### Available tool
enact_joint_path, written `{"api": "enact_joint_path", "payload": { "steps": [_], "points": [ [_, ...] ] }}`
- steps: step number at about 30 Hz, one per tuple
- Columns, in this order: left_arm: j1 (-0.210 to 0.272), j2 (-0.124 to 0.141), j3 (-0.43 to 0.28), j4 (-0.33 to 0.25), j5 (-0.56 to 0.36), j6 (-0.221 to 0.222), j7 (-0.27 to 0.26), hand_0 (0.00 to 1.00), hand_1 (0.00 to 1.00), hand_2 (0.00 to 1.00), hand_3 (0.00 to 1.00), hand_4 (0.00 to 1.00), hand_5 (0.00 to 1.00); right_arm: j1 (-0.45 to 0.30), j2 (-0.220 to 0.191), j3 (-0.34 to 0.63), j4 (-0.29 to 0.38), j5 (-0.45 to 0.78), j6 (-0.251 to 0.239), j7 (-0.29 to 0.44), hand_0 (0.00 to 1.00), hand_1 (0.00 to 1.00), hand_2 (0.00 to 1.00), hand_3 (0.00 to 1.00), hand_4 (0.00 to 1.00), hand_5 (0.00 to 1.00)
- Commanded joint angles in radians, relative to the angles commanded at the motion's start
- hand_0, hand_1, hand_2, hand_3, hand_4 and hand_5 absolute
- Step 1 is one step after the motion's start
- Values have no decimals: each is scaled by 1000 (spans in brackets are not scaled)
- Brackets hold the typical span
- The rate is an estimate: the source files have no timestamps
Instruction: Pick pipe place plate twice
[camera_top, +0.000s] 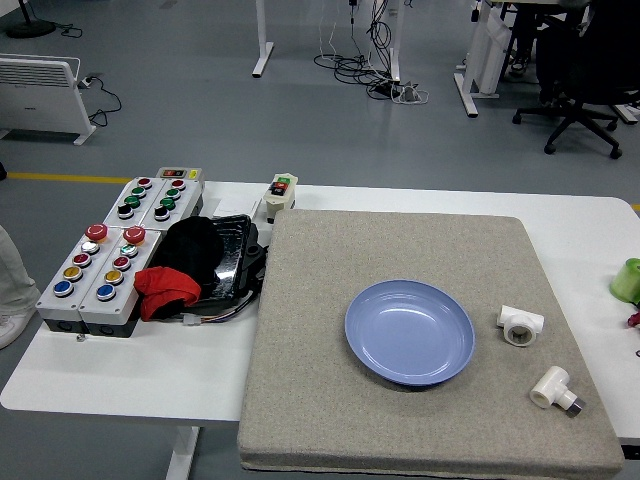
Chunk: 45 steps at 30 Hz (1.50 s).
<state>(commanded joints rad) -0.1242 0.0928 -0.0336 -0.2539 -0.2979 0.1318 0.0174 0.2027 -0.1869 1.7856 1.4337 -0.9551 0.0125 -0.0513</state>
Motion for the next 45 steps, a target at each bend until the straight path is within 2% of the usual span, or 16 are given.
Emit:
{"api": "enact_joint_path", "payload": {
  "steps": [4, 5, 10, 11, 12, 15, 17, 18, 21, 26, 30, 34, 40, 41, 45],
  "points": [
    [1, 0, -3, 0, 1, 1, 0, 653, 639, 694, 659, 370, 998, 1, -12, 4, 3, -54, 12, -11, 937, 869, 947, 847, 673, 471],
    [1, 0, -4, 0, 2, 2, 0, 650, 635, 693, 657, 369, 998, -1, -20, 4, 6, -85, 16, -20, 941, 883, 971, 890, 686, 362],
    [2, -1, -1, 0, -2, 2, -2, 650, 635, 693, 657, 369, 998, -17, -49, 3, 32, -291, 36, -56, 941, 883, 971, 890, 686, 362],
    [2, -2, 2, 0, -4, 2, -2, 651, 637, 692, 657, 369, 998, -21, -55, -1, 42, -330, 47, -68, 954, 903, 987, 919, 727, 282],
    [2, -2, 4, 0, -6, 2, -3, 651, 637, 692, 657, 369, 998, -25, -60, -4, 51, -369, 58, -78, 954, 903, 987, 919, 727, 282],
    [5, -2, 15, 0, -13, 2, -3, 651, 637, 692, 657, 369, 998, -41, -80, -26, 84, -492, 119, -128, 954, 903, 987, 919, 727, 282],
    [8, -2, 22, 0, -17, 2, -2, 651, 637, 692, 657, 369, 998, -56, -96, -52, 109, -579, 178, -165, 954, 903, 987, 919, 727, 282],
    [9, -2, 24, 0, -18, 2, -2, 651, 639, 694, 656, 366, 998, -59, -100, -58, 115, -615, 191, -172, 998, 926, 998, 974, 814, 340],
    [12, -1, 33, 0, -22, 3, -3, 651, 639, 694, 656, 366, 998, -79, -121, -97, 157, -697, 265, -209, 998, 926, 998, 974, 814, 340],
    [19, 2, 34, 0, -19, 4, -2, 651, 639, 694, 655, 365, 998, -103, -159, -150, 227, -738, 377, -244, 998, 943, 998, 993, 854, 362],
    [24, 4, 34, -1, -18, 3, -3, 650, 638, 693, 655, 366, 998, -109, -184, -192, 255, -751, 442, -272, 998, 938, 998, 983, 858, 348],
    [29, 4, 34, -1, -21, 2, -4, 650, 638, 693, 655, 366, 998, -104, -191, -231, 253, -761, 470, -288, 998, 938, 998, 983, 858, 348],
    [31, 3, 25, -1, -16, 2, -3, 650, 638, 693, 654, 361, 998, -82, -184, -280, 221, -805, 479, -297, 998, 931, 998, 976, 851, 331],
    [31, 3, 21, -1, -14, 2, -3, 650, 637, 692, 654, 357, 998, -74, -185, -292, 212, -823, 476, -292, 992, 912, 987, 939, 822, 276],
    [28, 2, 21, -1, -18, 3, -3, 650, 637, 692, 654, 357, 998, -46, -183, -320, 186, -891, 476, -277, 992, 912, 987, 939, 822, 276]
  ]
}}
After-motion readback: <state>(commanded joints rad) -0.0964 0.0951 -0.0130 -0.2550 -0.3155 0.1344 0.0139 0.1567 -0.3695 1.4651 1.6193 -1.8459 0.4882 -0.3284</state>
